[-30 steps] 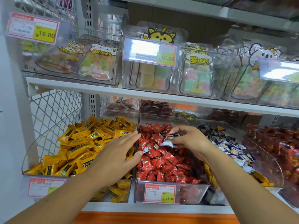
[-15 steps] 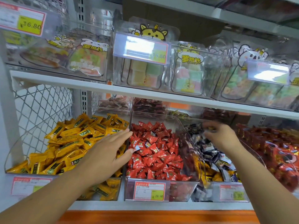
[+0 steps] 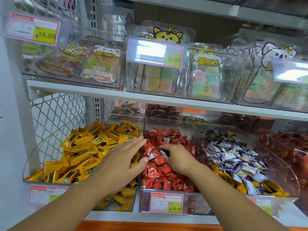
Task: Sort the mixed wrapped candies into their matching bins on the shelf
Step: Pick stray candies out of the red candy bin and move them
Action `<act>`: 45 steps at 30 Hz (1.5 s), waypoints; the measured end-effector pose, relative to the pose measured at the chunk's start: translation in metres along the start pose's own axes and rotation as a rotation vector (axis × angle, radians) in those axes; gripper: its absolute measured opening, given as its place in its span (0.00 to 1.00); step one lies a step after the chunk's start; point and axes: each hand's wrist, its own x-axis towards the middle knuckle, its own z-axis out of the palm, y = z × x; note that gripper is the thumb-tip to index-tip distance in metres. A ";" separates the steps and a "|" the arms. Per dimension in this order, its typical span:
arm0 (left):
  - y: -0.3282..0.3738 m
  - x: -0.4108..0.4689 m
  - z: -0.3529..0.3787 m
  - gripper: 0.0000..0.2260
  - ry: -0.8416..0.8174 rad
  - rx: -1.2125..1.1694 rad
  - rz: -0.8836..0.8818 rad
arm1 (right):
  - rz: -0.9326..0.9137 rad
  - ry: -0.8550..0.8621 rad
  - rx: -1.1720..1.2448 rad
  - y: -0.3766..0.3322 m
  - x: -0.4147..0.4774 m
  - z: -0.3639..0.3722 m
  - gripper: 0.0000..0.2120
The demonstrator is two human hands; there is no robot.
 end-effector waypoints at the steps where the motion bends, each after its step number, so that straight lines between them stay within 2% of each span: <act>1: 0.000 0.000 0.000 0.35 -0.003 -0.002 -0.002 | 0.020 -0.009 -0.027 0.002 0.005 0.005 0.19; 8: -0.001 0.000 -0.001 0.35 -0.008 -0.017 -0.001 | 0.049 0.085 0.142 0.005 -0.002 -0.020 0.05; 12: -0.003 0.000 0.000 0.34 -0.005 -0.007 0.005 | -0.036 0.118 0.201 -0.015 -0.007 -0.029 0.06; 17: -0.002 0.000 0.001 0.34 0.008 -0.020 0.001 | -0.027 -0.093 0.006 -0.036 0.001 0.009 0.15; 19: -0.002 -0.001 0.001 0.33 0.009 -0.014 -0.001 | 0.003 -0.061 0.010 -0.036 0.004 0.013 0.12; 23: -0.001 -0.001 0.000 0.29 0.005 -0.012 0.001 | -0.010 0.009 0.175 -0.028 0.003 0.003 0.10; 26: -0.002 0.000 0.000 0.28 -0.004 -0.011 0.006 | 0.023 0.098 0.224 -0.014 0.002 -0.018 0.04; 30: -0.003 0.000 0.001 0.33 0.001 -0.012 0.006 | 0.162 0.206 0.209 0.011 0.012 -0.030 0.09; 35: -0.002 0.000 0.000 0.29 0.004 -0.021 0.003 | 0.212 0.075 0.200 0.013 0.028 0.003 0.20; 38: -0.002 0.000 0.000 0.27 -0.009 -0.024 0.002 | 0.186 0.064 0.221 0.012 0.029 0.005 0.25; 40: -0.002 0.000 0.000 0.30 -0.009 -0.017 0.002 | 0.186 0.033 0.201 0.015 0.028 0.006 0.21; 44: -0.002 0.000 0.000 0.31 -0.008 -0.022 -0.002 | 0.206 0.029 0.245 0.017 0.020 0.006 0.04; 45: -0.001 0.000 0.000 0.30 -0.006 -0.026 -0.003 | 0.199 0.050 0.271 0.016 0.017 0.003 0.04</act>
